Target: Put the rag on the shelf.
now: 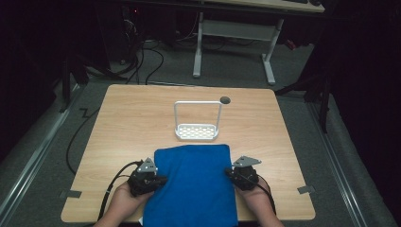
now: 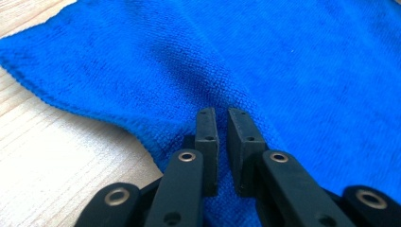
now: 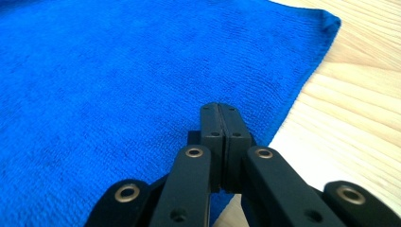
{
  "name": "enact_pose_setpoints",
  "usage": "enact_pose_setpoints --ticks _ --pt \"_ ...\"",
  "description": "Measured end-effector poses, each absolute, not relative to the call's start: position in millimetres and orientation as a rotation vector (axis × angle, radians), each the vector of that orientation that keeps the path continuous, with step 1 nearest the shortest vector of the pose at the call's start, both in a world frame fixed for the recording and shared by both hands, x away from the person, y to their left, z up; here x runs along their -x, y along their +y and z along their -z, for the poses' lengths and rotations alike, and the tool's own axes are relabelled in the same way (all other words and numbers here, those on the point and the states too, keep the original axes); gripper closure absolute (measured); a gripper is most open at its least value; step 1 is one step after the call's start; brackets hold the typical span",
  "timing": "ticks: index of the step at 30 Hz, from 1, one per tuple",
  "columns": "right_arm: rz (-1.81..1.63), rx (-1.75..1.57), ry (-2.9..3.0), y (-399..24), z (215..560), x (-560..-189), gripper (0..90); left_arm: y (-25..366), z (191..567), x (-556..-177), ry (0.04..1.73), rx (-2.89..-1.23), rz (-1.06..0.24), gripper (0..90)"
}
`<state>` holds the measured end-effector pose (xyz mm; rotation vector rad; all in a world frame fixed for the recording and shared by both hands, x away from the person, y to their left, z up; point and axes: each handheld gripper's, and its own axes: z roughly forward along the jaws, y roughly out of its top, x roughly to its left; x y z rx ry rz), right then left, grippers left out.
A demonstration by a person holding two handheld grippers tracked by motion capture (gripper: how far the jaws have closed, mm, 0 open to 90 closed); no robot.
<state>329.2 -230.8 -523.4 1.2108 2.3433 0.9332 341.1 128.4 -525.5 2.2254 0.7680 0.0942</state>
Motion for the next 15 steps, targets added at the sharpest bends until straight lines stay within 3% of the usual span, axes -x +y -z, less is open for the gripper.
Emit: enact_pose_setpoints --ticks 9,15 --pt "-0.911 -1.284 2.271 -269.1 523.7 -318.7 90.0 114.0 526.4 -336.1 0.727 -2.221 -0.051 80.6" --pt "-0.934 -1.314 2.255 -268.0 524.6 -316.3 89.8 117.7 526.9 -338.8 0.744 -2.208 -0.037 80.5"
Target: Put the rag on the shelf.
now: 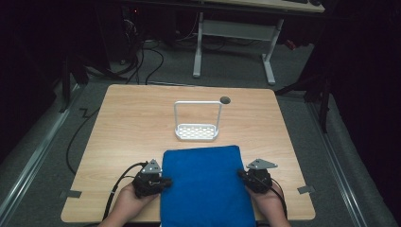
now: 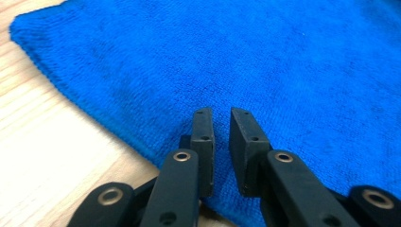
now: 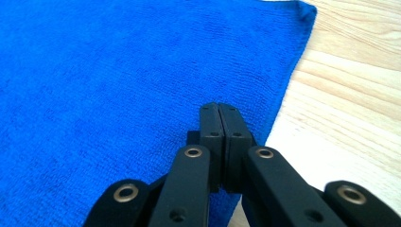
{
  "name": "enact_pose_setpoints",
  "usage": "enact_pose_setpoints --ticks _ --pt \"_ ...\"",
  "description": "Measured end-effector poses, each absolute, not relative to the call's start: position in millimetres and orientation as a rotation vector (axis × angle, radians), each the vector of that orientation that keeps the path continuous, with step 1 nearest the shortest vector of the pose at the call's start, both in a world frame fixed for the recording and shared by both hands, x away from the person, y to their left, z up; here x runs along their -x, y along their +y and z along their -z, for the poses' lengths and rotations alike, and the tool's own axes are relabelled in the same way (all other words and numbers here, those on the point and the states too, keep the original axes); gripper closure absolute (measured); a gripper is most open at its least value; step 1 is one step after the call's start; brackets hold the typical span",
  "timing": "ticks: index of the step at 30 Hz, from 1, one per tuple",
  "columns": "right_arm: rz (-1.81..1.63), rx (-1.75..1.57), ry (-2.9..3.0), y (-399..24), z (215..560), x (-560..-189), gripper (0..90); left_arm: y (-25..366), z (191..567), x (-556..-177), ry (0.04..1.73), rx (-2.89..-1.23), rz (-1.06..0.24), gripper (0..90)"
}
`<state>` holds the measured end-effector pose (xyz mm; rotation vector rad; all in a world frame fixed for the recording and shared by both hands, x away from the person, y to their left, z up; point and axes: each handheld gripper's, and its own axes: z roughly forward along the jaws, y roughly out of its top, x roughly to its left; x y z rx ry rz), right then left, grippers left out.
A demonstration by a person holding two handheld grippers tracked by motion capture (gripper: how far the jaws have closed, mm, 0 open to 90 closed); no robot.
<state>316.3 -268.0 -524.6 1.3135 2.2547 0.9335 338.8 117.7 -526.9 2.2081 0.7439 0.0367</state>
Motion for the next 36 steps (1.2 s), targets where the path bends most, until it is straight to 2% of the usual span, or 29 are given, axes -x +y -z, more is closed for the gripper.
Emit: enact_pose_setpoints --ticks 6,9,13,17,20,25,31,33,36 --pt "-0.936 -1.257 2.299 -259.1 524.0 -314.4 88.6 132.5 527.4 -344.2 0.817 -2.171 0.010 79.8" --pt "-0.959 -1.225 2.323 -258.3 522.9 -314.6 80.9 140.3 524.7 -346.5 0.861 -2.135 -0.019 74.2" --pt "-1.025 -1.231 2.284 -263.9 520.0 -315.2 77.5 151.4 519.1 -354.9 0.957 -2.018 -0.092 70.1" --pt "-1.063 -1.247 2.261 -270.2 519.2 -317.7 74.6 155.7 521.9 -371.8 1.058 -1.991 -0.212 63.5" --pt "-1.071 -1.251 2.258 -273.5 520.1 -318.4 73.1 155.0 523.7 -387.4 1.111 -1.928 -0.205 62.6" --pt "-1.080 -1.251 2.262 -272.4 520.0 -317.9 70.9 136.3 525.2 -408.8 1.120 -1.978 -0.242 59.8" --pt "-1.067 -1.240 2.267 -270.1 520.4 -317.7 69.0 122.7 531.7 -419.2 1.130 -2.002 -0.284 63.1" --pt "-1.072 -1.239 2.259 -271.1 521.0 -318.3 67.8 120.8 532.0 -418.0 1.120 -2.016 -0.311 67.3" --pt "-1.078 -1.259 2.232 -274.2 522.6 -320.2 64.5 118.9 532.6 -416.0 1.090 -2.032 -0.312 78.9"
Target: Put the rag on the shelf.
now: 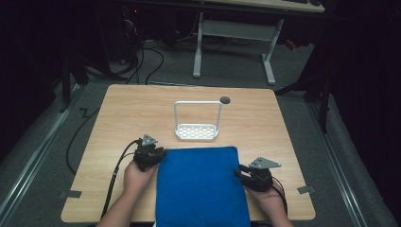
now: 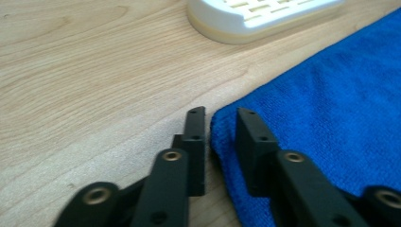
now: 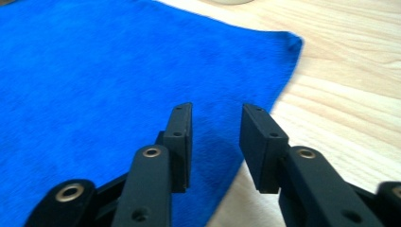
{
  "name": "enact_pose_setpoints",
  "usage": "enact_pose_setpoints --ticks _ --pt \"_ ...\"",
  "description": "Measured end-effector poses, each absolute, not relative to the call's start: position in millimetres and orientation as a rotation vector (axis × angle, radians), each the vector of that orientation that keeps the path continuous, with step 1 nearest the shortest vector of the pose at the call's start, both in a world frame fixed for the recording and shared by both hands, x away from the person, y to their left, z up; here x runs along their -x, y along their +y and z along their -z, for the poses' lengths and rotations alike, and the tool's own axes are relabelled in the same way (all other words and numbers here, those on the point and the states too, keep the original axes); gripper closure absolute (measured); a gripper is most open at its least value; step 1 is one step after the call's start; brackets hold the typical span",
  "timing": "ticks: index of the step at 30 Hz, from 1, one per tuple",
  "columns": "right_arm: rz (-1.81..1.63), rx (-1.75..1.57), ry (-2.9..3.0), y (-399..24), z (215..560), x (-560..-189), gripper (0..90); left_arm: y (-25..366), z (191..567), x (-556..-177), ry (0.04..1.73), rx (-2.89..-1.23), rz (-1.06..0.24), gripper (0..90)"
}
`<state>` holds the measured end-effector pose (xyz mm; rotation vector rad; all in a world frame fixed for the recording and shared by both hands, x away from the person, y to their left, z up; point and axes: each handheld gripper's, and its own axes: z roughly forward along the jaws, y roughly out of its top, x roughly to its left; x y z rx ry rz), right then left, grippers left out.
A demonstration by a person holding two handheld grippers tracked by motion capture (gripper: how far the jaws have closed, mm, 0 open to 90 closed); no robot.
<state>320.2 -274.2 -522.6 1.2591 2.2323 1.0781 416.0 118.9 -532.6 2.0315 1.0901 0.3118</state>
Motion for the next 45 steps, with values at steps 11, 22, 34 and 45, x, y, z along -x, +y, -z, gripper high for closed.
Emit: enact_pose_setpoints --ticks 11,22,34,45 --pt "-1.045 -1.352 2.089 -272.7 517.0 -347.6 58.8 116.3 534.4 -408.6 1.035 -2.046 -0.347 86.7" --pt "-0.939 -1.440 2.113 -259.8 526.2 -402.1 60.8 119.7 535.0 -411.7 1.057 -2.024 -0.297 86.5" --pt "-0.897 -1.422 2.127 -252.8 527.0 -399.9 86.1 120.2 535.0 -411.7 1.061 -2.022 -0.288 86.8" --pt "-1.015 -1.345 2.112 -253.0 519.4 -385.6 88.3 121.7 532.7 -408.0 1.046 -2.001 -0.325 87.0"
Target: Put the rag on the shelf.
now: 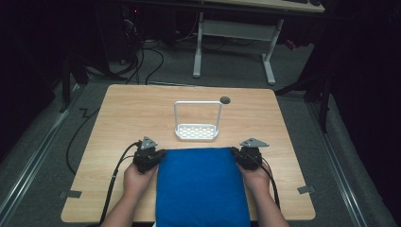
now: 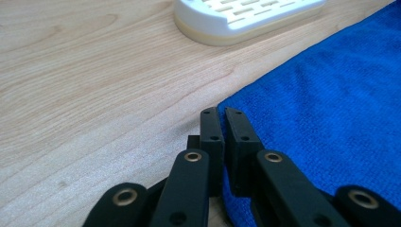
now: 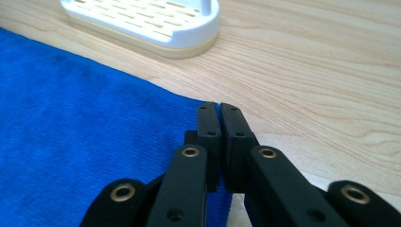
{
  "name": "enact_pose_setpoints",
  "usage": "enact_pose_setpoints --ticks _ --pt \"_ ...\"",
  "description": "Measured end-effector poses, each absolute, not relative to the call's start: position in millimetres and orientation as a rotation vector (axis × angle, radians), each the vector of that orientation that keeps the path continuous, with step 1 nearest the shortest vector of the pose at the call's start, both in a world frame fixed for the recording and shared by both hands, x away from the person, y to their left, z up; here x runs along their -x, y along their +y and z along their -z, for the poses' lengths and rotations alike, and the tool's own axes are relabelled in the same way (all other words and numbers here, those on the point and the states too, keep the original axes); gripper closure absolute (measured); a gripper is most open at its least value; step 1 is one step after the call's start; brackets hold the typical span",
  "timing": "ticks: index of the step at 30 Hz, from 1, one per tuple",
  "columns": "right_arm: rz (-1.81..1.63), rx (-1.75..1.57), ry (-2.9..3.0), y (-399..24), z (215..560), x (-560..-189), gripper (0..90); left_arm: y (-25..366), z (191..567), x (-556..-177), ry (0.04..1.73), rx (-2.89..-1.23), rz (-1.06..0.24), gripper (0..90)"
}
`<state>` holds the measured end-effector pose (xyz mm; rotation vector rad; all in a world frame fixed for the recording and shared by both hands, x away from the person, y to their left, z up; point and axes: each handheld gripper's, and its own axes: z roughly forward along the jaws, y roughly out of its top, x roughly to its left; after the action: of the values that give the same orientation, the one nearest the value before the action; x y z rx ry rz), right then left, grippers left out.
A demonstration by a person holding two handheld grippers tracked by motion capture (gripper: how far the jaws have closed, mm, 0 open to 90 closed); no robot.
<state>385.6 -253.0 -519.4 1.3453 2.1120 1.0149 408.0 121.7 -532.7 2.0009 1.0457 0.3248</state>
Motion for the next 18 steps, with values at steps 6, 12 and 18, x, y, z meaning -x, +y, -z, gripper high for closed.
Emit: enact_pose_setpoints --ticks 6,12,18 --pt "-1.011 -1.335 2.096 -247.9 515.1 -382.3 88.5 124.6 530.3 -404.1 1.031 -1.978 -0.340 87.0" --pt "-1.015 -1.353 2.081 -248.0 512.5 -381.6 88.5 125.8 525.0 -400.8 1.010 -1.955 -0.351 87.3" --pt "-1.025 -1.348 2.061 -247.6 506.9 -377.4 88.5 128.7 520.6 -398.4 0.994 -1.935 -0.361 87.6"
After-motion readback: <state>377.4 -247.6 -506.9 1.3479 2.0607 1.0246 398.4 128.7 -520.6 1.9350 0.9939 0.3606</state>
